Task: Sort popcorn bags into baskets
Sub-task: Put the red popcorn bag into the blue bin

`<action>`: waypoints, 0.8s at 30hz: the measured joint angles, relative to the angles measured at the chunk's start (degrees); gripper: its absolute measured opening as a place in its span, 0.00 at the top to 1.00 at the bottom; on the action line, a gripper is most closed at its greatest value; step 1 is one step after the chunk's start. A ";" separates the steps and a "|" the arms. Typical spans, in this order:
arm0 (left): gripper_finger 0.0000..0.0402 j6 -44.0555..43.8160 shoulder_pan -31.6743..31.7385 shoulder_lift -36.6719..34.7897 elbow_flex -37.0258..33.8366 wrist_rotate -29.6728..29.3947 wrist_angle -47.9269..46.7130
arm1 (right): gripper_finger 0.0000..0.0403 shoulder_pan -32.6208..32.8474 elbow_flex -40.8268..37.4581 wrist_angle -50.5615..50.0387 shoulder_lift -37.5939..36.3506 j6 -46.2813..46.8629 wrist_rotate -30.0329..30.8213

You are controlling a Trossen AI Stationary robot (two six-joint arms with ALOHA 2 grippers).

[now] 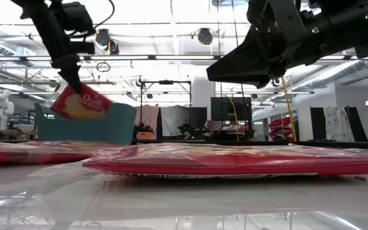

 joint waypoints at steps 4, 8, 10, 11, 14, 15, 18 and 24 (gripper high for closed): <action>0.88 0.12 2.20 3.62 0.00 -0.03 0.69 | 0.72 0.00 0.00 -0.04 0.00 0.00 0.00; 0.87 -0.72 3.20 6.27 0.00 -0.68 2.54 | 0.72 0.00 0.00 -0.07 0.00 0.00 0.00; 0.87 -1.60 3.34 7.18 0.00 -4.60 2.83 | 0.72 0.00 0.00 -0.07 0.00 0.01 0.00; 0.86 -2.24 3.39 7.60 0.00 -7.13 2.79 | 0.72 0.00 0.00 -0.07 0.00 -0.01 0.00; 0.80 -3.71 3.43 8.11 0.00 -12.91 2.87 | 0.72 0.00 0.00 -0.07 0.00 0.00 0.00; 0.78 -4.25 3.43 8.15 0.00 -14.56 2.94 | 0.72 0.00 0.00 -0.07 0.00 0.01 0.00; 0.69 -4.93 3.40 8.13 0.00 -17.20 3.87 | 0.72 0.00 0.00 -0.07 0.00 -0.01 0.00; 0.52 -7.38 2.76 8.10 0.02 -20.62 4.29 | 0.72 0.00 0.00 -0.07 0.00 0.02 0.00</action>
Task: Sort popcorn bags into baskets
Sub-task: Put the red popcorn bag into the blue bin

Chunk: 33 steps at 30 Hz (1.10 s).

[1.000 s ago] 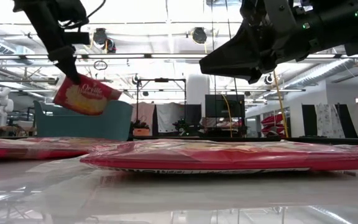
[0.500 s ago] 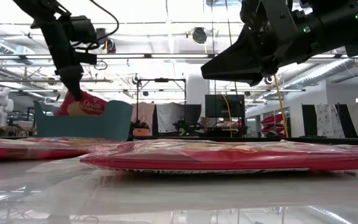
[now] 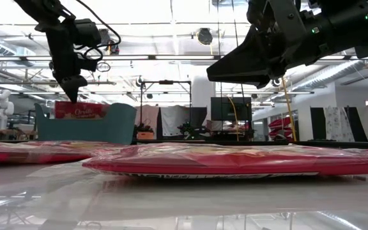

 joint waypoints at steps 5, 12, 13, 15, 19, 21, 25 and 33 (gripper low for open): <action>0.49 -0.97 -0.93 -0.20 0.02 -3.84 -0.04 | 0.72 0.00 0.00 0.00 0.02 -0.01 0.00; 0.59 -0.48 -0.04 -0.11 0.04 -4.51 1.32 | 0.72 0.00 0.00 0.01 0.02 0.06 0.00; 0.60 -0.43 -0.03 -0.11 0.04 -4.51 1.31 | 0.72 0.00 0.00 0.02 0.02 0.15 0.02; 0.64 0.37 0.00 -0.03 0.04 -4.51 1.35 | 0.72 0.00 0.00 0.02 0.02 0.17 0.00; 0.71 1.86 2.04 2.28 0.04 -4.48 3.81 | 0.72 0.00 0.00 0.09 0.02 0.17 0.00; 0.74 1.36 2.87 3.42 0.04 -1.32 3.34 | 0.72 0.00 0.00 0.20 0.02 0.20 0.02; 0.77 -0.95 1.58 3.82 0.04 9.22 1.51 | 0.72 0.00 0.00 0.11 0.02 0.41 -0.02; 0.75 -3.30 -3.05 4.73 0.07 11.19 3.88 | 0.72 -0.38 0.00 0.02 0.04 -0.08 -0.01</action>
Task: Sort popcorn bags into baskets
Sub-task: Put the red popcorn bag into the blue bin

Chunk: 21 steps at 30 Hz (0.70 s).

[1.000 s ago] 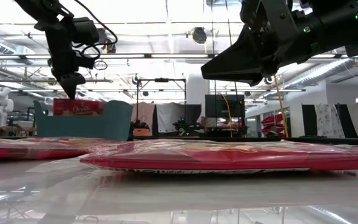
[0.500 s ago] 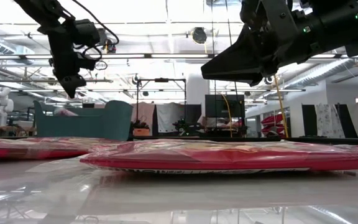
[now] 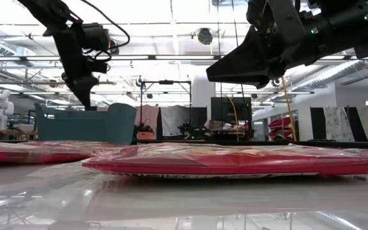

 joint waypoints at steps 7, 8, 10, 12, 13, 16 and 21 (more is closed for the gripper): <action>0.47 -5.22 0.56 8.84 -0.02 -0.63 -2.73 | 0.72 -0.43 0.00 -0.02 0.00 0.04 -0.01; 0.44 -5.58 0.82 10.19 -0.02 -0.71 -2.40 | 0.72 -0.41 0.00 -0.02 0.00 0.04 -0.03; 0.37 -5.91 1.44 12.24 -0.01 -0.76 -0.73 | 0.72 -0.43 0.00 -0.02 0.00 0.05 -0.03; 0.33 -7.34 2.54 14.21 0.00 -0.73 1.26 | 0.72 -0.43 0.00 -0.03 0.00 0.04 -0.03; 0.32 -8.11 3.17 14.95 0.00 -0.42 1.82 | 0.72 -0.43 0.00 -0.02 0.00 0.04 -0.06; 0.32 -7.28 5.18 16.21 0.04 2.58 2.54 | 0.72 -0.43 0.00 -0.02 0.00 0.05 -0.06; 0.38 -2.41 7.16 17.30 0.07 4.14 3.68 | 0.72 -0.43 0.00 -0.02 0.00 0.04 -0.10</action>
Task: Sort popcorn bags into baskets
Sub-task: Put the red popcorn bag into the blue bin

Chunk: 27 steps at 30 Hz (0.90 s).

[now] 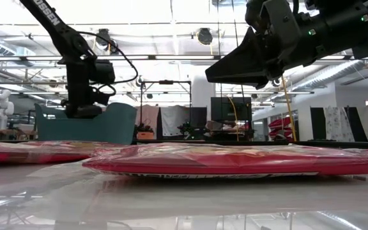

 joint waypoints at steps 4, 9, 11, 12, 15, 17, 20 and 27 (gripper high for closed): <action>0.47 3.02 0.21 0.13 -0.04 1.09 1.32 | 0.72 -0.07 0.00 0.02 0.00 -0.13 0.07; 0.75 5.61 0.14 0.13 -0.07 3.08 2.99 | 0.72 -0.07 0.00 0.03 0.00 -0.08 0.08; 0.89 5.57 0.16 0.13 -0.06 3.23 3.46 | 0.72 -0.07 0.00 0.02 0.00 -0.04 0.07; 0.95 5.51 0.15 0.13 -0.07 3.32 3.62 | 0.72 -0.07 0.00 0.02 0.00 -0.04 0.07; 0.98 5.58 0.13 -0.09 -0.07 3.54 3.89 | 0.72 -0.07 0.00 0.02 0.00 -0.01 0.07; 0.99 4.94 -0.12 -1.11 -0.15 3.07 3.87 | 0.72 -0.06 0.00 0.02 0.00 0.01 0.07; 0.99 3.54 -1.10 -3.83 -0.17 1.25 4.64 | 0.72 0.02 0.00 0.00 0.00 0.04 0.02; 0.99 3.68 -3.01 -11.72 -0.07 -1.97 7.93 | 0.72 0.02 0.00 0.02 0.00 0.04 0.07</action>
